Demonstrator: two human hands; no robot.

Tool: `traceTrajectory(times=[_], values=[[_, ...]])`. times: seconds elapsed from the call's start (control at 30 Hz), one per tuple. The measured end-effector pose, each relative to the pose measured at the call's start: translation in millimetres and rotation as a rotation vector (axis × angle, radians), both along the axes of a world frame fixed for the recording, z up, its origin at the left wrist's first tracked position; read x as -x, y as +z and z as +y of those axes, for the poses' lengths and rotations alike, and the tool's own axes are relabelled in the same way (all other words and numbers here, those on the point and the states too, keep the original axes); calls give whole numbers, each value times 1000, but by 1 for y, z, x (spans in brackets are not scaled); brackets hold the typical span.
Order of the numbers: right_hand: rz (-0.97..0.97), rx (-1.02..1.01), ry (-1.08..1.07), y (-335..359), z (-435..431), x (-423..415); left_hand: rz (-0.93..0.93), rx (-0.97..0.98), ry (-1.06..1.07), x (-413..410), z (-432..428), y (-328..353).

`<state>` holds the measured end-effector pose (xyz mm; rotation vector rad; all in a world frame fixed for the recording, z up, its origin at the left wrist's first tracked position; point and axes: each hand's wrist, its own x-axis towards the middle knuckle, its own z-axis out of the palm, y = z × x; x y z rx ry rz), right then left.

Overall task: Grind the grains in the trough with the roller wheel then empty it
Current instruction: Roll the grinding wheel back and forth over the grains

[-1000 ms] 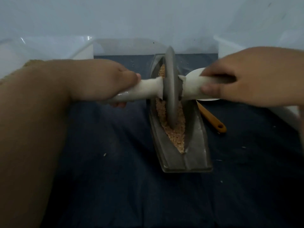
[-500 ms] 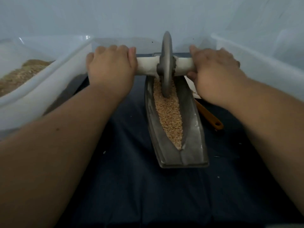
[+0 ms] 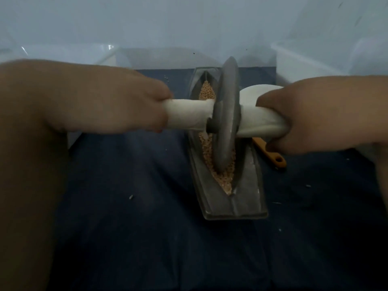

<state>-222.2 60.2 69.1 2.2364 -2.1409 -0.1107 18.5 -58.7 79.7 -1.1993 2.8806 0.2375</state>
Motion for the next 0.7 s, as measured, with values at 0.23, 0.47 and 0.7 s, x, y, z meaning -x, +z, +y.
traceTrajectory(times=[0.23,0.47,0.7], values=[[29,217,-71,-27,-31,13,-37,382,53,21,-20,-28],[187,663,-189,-52,-76,16,211,736,291,45,-47,-60],[131,298,-111,-34,-57,26,-48,452,73,25,-42,-33]])
